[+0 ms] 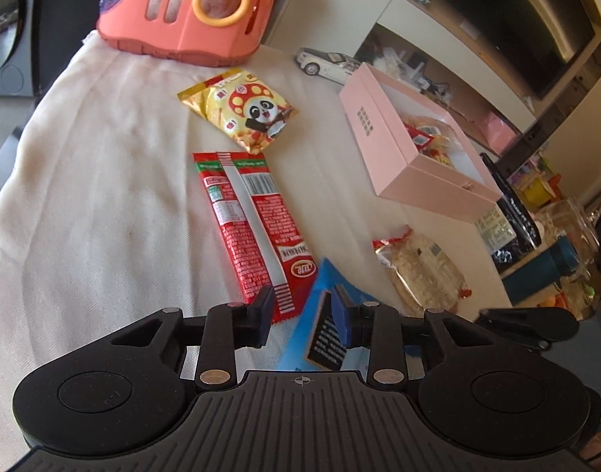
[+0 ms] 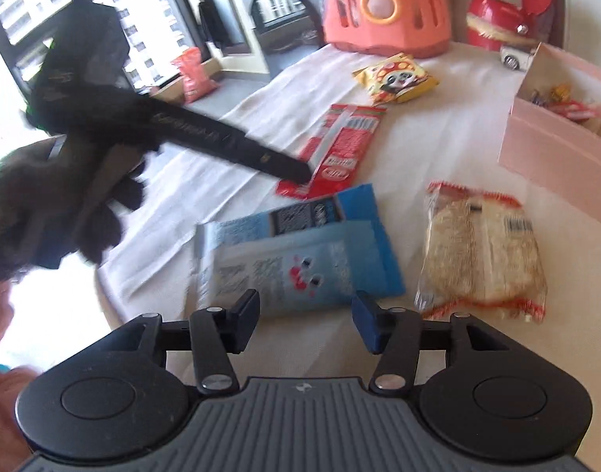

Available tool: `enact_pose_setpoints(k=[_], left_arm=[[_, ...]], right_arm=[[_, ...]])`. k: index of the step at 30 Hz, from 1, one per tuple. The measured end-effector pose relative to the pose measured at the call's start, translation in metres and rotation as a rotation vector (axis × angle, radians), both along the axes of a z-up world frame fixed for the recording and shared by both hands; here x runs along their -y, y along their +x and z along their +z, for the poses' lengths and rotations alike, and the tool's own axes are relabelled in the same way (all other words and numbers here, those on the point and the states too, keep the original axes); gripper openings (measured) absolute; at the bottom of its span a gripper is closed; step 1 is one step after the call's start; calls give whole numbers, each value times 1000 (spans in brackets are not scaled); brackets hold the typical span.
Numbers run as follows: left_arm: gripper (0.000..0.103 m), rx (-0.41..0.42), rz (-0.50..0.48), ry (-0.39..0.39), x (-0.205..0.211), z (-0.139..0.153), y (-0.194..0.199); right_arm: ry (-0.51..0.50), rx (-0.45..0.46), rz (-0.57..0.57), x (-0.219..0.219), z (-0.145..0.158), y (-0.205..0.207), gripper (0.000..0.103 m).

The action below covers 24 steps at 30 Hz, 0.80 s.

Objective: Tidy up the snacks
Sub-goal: 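Lift the red strip pack with the left tool while the right tool reaches toward the panda bag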

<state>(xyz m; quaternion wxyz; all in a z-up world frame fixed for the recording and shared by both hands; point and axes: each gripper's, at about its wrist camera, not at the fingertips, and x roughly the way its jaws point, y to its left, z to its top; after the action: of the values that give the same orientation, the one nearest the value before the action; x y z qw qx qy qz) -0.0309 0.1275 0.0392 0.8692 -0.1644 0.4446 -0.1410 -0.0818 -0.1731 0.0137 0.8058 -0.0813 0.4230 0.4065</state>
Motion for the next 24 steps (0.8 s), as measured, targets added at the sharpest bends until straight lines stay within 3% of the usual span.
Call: enact_pose_setpoints(k=[7, 13, 16, 19, 24], left_arm=[[36, 31, 156, 31, -12, 5, 10], [36, 4, 224, 27, -16, -5, 30], [37, 6, 212, 55, -9, -8, 44], [42, 31, 141, 166, 10, -10, 58], [67, 39, 24, 318, 42, -10, 72]], right_arm=[[-10, 81, -68, -22, -5, 23, 54], [-21, 133, -108, -16, -10, 20, 77], [-2, 107, -125, -10, -13, 24, 81], [14, 104, -139, -9, -16, 25, 85], [8, 145, -161, -11, -19, 17, 89]])
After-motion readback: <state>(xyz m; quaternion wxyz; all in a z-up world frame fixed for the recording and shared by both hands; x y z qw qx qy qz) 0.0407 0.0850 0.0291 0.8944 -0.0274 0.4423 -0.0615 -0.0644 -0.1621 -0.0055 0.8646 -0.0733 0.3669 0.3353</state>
